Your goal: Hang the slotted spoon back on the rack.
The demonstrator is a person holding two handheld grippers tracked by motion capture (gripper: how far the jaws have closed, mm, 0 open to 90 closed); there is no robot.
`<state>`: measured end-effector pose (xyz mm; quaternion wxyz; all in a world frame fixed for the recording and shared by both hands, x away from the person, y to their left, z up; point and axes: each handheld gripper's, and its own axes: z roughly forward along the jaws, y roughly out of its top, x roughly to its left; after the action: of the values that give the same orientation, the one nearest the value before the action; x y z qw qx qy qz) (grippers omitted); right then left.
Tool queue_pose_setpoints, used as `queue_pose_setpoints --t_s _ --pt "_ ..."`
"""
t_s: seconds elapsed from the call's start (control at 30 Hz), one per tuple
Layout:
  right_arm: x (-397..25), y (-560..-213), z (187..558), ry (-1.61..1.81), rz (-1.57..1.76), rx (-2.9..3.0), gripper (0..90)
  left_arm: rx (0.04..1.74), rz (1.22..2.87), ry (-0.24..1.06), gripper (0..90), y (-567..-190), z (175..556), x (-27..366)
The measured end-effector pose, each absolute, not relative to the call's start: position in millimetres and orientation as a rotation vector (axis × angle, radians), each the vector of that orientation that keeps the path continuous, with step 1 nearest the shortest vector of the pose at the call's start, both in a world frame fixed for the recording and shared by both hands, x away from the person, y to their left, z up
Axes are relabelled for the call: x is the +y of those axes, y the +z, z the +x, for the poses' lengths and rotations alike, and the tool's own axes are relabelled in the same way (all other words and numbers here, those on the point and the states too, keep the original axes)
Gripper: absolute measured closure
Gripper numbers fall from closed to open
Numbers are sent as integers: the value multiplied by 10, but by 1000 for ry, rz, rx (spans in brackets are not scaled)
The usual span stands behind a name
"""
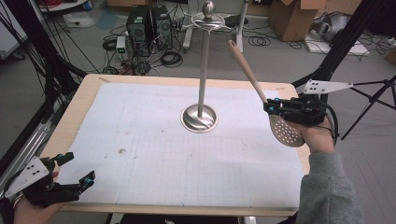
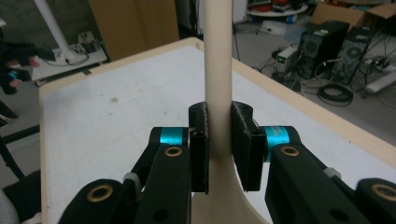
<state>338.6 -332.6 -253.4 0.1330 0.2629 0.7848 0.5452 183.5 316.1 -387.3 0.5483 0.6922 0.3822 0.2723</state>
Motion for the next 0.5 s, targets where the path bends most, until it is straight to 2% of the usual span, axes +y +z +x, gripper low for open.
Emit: queue_pose_setpoints --t_s 0.5 --pt "-3293 -2412 3407 1568 756 2229 783 915 1633 644 20 -3881 1818 3185"
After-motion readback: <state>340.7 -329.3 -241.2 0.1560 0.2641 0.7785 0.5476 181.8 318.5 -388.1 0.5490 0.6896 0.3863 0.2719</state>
